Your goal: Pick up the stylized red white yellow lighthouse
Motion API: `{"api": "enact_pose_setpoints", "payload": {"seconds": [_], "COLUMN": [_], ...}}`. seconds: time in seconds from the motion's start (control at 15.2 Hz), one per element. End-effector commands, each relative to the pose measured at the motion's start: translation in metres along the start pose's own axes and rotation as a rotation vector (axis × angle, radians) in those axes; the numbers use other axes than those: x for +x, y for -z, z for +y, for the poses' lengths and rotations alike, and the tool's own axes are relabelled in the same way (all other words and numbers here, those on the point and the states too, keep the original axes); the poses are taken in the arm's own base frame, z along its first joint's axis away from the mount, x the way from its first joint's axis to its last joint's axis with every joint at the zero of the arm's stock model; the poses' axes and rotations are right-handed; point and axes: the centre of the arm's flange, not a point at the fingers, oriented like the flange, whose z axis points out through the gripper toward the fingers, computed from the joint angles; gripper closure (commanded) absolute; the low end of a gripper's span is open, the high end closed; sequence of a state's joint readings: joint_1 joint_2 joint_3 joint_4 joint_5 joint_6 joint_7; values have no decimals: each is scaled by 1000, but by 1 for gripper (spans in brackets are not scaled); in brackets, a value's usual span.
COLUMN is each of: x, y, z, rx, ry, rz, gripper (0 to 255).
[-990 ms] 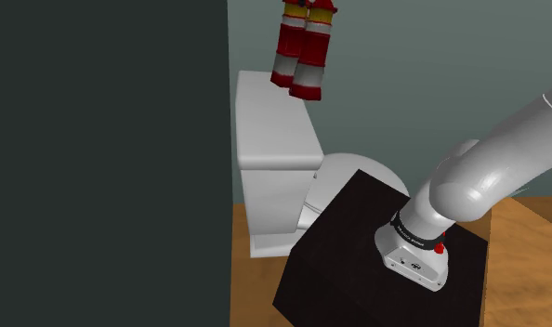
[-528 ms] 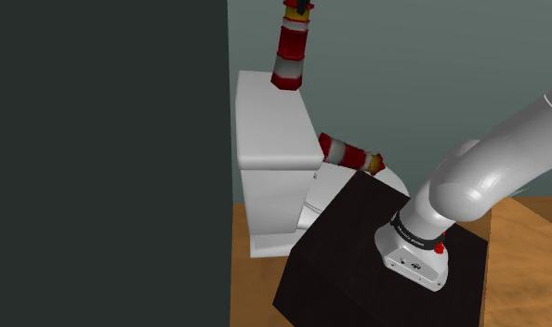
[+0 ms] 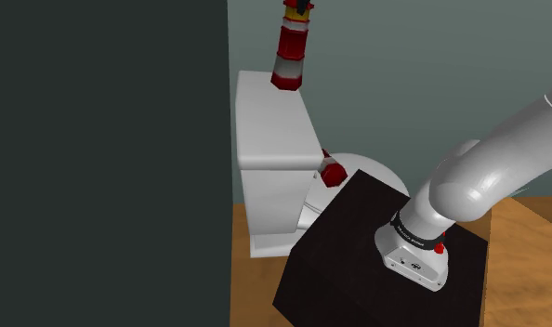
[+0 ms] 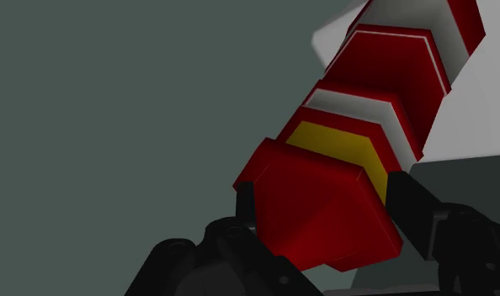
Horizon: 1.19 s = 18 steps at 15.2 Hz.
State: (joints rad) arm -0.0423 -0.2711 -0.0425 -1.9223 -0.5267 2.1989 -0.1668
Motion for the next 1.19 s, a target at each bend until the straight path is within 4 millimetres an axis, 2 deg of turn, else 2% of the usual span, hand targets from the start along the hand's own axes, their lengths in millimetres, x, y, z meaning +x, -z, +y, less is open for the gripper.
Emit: {"api": "enact_pose_setpoints", "payload": {"seconds": [0.0, 0.99, 1.12], "x": [0, 28, 28], "y": [-1, 58, 59], "z": [0, 44, 44], "rx": [1, 1, 1], "ry": [0, 0, 0], "rz": [-1, -1, -1], "gripper": [255, 255, 255]}}
